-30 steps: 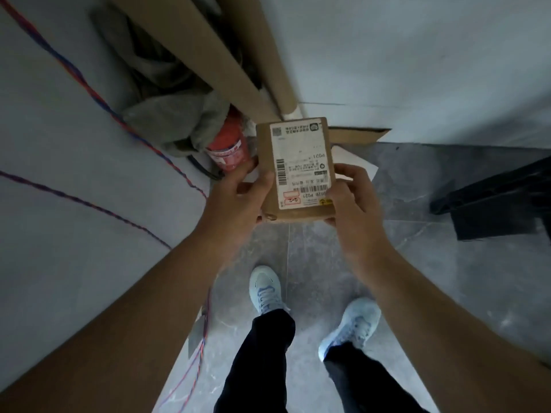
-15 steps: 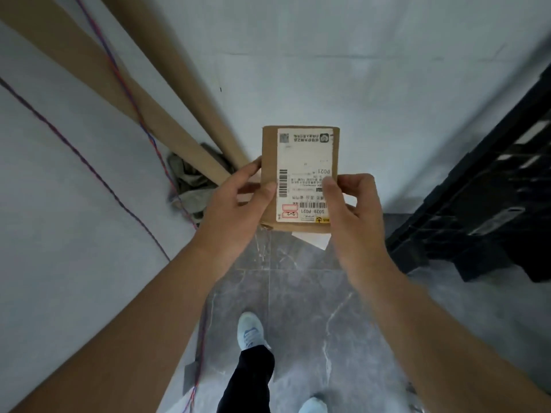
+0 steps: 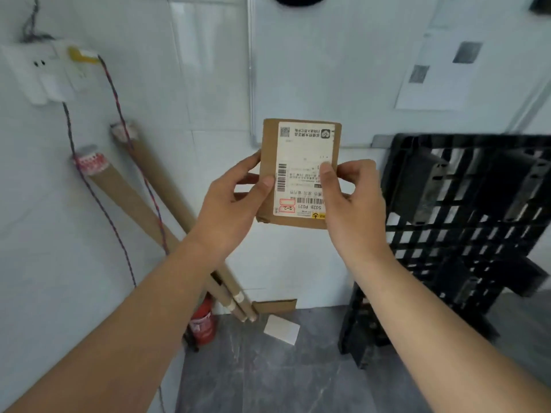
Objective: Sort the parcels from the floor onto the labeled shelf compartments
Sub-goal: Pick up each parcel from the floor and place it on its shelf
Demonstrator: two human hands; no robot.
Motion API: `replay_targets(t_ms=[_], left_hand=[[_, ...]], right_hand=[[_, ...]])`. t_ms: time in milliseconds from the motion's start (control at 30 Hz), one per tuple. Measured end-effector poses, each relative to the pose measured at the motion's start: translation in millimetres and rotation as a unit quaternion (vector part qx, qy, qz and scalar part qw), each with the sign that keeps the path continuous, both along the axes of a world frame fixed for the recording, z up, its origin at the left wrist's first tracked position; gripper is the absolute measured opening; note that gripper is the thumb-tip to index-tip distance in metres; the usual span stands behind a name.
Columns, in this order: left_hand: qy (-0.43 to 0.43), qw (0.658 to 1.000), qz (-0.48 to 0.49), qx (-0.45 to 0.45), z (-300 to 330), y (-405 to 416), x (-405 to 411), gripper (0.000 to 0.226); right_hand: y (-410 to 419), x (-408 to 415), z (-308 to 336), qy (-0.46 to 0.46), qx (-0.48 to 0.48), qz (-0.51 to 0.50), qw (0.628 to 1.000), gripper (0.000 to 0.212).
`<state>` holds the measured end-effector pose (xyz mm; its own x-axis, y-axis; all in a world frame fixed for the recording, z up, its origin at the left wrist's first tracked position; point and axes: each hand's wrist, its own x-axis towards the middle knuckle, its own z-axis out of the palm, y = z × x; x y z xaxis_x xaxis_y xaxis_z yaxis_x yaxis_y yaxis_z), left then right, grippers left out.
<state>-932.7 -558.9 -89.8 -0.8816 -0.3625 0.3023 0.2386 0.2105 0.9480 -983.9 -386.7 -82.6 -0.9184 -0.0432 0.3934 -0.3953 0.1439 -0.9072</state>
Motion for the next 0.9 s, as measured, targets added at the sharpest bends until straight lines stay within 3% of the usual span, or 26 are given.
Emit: replay_targets(t_ms=[233,433,567,633,733,900], left_hand=[[0.099,0.992,-0.069,-0.047,101.6,18.4,2.7,0.043],[0.145,0.979,-0.13,-0.065,153.4,41.0,-1.8,0.042],[0.163,0.974,-0.149,-0.05,180.2,61.0,-1.5,0.04],[0.182,0.972,-0.146,0.002,188.1,75.2,0.8,0.041],[0.196,0.967,-0.141,0.074,193.5,100.1,2.6,0.062],[0.206,0.946,-0.244,0.059,196.0,143.0,9.4,0.1]], right_hand=[[35.8,18.6,115.3,0.112,0.006,-0.04,0.993,0.043],[56.1,35.8,170.0,0.163,-0.006,-0.057,0.985,0.058],[78.7,47.8,192.2,0.184,-0.024,-0.085,0.979,0.045],[92.2,52.5,199.0,0.175,-0.07,-0.097,0.977,0.036],[108.4,62.0,208.4,0.151,-0.179,-0.083,0.969,0.033],[124.4,75.1,212.3,0.158,-0.247,-0.083,0.953,0.031]])
